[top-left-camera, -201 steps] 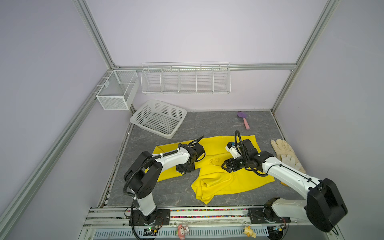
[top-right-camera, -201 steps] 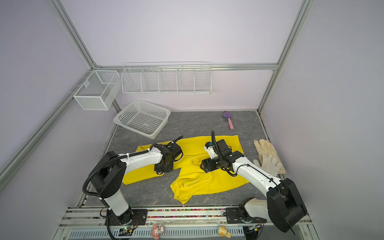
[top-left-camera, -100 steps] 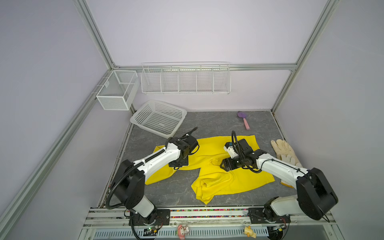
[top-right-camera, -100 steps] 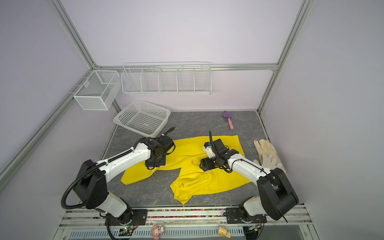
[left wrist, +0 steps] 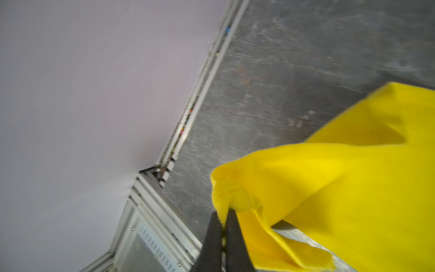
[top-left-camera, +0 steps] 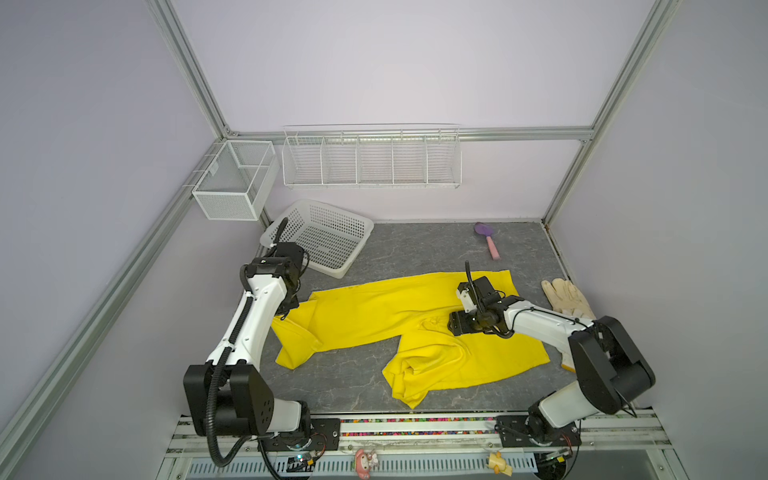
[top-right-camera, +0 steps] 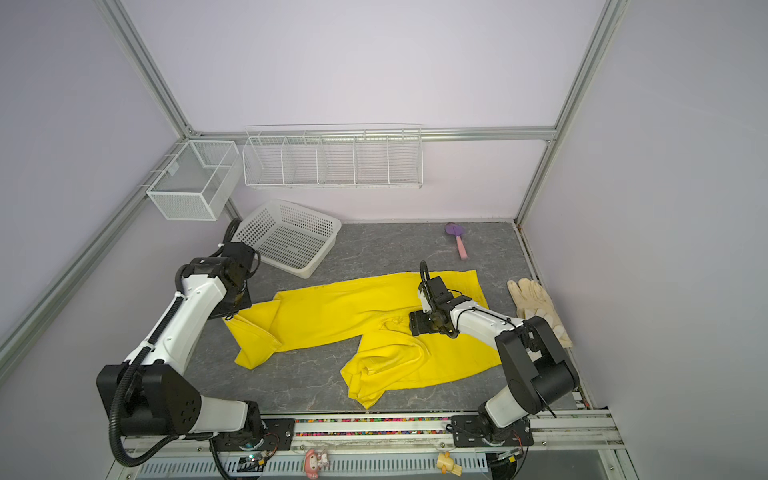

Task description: Fold and stack the trousers

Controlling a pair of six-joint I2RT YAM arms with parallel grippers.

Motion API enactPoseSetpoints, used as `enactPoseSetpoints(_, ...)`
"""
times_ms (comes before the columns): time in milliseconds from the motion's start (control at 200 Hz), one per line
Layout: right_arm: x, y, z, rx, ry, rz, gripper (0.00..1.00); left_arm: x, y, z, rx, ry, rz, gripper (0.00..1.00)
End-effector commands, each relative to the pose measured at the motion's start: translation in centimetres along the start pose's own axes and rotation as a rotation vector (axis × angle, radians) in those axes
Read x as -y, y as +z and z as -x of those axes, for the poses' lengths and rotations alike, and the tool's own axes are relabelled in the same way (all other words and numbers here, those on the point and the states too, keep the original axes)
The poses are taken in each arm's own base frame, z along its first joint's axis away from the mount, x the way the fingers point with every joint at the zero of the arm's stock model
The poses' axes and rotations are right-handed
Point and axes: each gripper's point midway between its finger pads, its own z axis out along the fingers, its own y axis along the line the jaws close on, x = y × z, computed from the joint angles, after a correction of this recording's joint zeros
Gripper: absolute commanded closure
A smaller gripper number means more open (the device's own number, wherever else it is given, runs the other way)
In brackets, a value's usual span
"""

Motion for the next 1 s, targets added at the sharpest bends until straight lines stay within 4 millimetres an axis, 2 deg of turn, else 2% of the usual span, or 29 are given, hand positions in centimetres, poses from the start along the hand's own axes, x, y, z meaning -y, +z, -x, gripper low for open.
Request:
enactPoseSetpoints(0,2.8,0.9,-2.3,-0.062,0.099,-0.080,0.22,-4.5,0.5,3.6,0.073,0.038,0.186,1.00)
enactPoseSetpoints(125,3.6,0.4,-2.1,-0.057,0.116,-0.116,0.22,-5.9,1.1,6.1,0.107,0.079,0.292,1.00)
enactPoseSetpoints(255,5.7,-0.3,-2.4,-0.040,0.193,-0.168,0.21,-6.5,2.1,8.0,0.127,0.120,0.391,1.00)
enactPoseSetpoints(335,7.1,-0.8,-2.7,-0.022,0.232,-0.207,0.21,-5.1,2.9,8.7,0.120,0.101,0.334,1.00)
enactPoseSetpoints(445,8.4,-1.2,-3.2,-0.022,0.281,-0.239,0.21,-2.9,4.8,8.7,0.047,0.131,0.278,1.00)
enactPoseSetpoints(575,8.8,-1.5,-3.5,-0.016,0.306,-0.235,0.21,-0.8,7.3,8.4,0.001,0.171,0.246,0.90)
enactPoseSetpoints(635,8.5,-1.8,-3.0,0.000,0.298,-0.215,0.21,-0.3,7.9,8.3,-0.020,0.183,0.244,0.80)
enactPoseSetpoints(720,7.2,-2.4,-1.6,0.040,0.271,-0.146,0.21,0.0,8.2,8.5,-0.028,0.176,0.239,0.75)
enactPoseSetpoints(805,5.5,-3.0,0.2,0.084,0.245,-0.054,0.21,-0.1,7.8,8.6,-0.025,0.167,0.234,0.66)
enactPoseSetpoints(934,3.1,-3.1,1.1,0.071,0.218,0.059,0.21,0.1,5.9,7.7,-0.054,0.116,0.136,0.48)
enactPoseSetpoints(994,2.6,-2.9,1.3,0.062,0.214,0.080,0.21,1.6,4.8,6.2,-0.091,0.067,-0.009,0.43)
